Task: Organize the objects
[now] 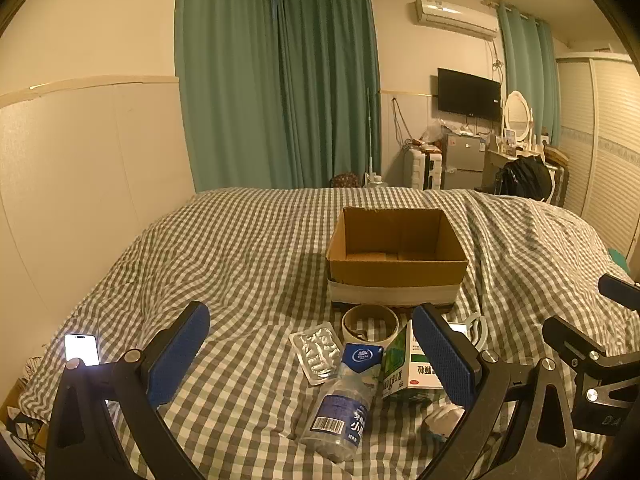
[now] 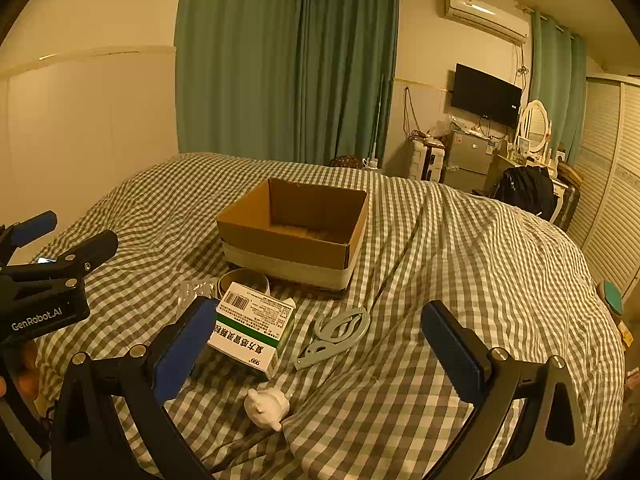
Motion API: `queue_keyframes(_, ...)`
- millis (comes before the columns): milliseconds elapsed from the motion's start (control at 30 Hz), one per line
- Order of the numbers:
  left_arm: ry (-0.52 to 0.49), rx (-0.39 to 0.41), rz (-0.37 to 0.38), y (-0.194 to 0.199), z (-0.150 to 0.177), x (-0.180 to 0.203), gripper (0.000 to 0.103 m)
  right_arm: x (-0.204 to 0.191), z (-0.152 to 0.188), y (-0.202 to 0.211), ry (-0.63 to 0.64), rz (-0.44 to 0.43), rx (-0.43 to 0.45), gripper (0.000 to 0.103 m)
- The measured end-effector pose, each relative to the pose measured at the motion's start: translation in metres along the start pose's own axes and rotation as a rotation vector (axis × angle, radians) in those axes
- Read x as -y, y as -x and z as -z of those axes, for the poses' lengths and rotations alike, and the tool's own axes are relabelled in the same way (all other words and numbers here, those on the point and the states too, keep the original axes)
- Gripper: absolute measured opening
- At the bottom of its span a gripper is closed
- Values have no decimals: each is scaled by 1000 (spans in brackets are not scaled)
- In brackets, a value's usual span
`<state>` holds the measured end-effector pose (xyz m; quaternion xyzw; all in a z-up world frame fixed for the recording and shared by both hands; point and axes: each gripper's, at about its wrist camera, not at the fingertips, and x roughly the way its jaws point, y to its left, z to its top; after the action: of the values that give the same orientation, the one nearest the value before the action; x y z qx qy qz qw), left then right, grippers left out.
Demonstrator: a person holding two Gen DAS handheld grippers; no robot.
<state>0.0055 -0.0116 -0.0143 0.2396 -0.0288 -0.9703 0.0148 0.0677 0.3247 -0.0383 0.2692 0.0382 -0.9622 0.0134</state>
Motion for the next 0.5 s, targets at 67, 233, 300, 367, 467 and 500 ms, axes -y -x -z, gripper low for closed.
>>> queue_keyframes(67, -1, 1, 1, 0, 0, 0, 103, 0, 0, -1, -3, 0, -3, 103)
queue_keyframes(233, 3, -3, -3, -3, 2, -1, 103, 0, 0, -1, -4, 1, -2, 103)
queue_keyframes(300, 4, -6, -3, -4, 3, -2, 103, 0, 1, -1, -4, 2, -4, 103)
queue_keyframes(367, 4, -7, -3, -4, 5, -2, 103, -1, 1, -2, -4, 3, -4, 103)
queue_keyframes(467, 4, -7, -3, -4, 5, -2, 103, -2, 1, -3, -1, 4, -5, 103)
queue_keyframes(500, 4, -7, -4, -4, 5, -1, 103, -2, 2, -2, -1, 2, -4, 103)
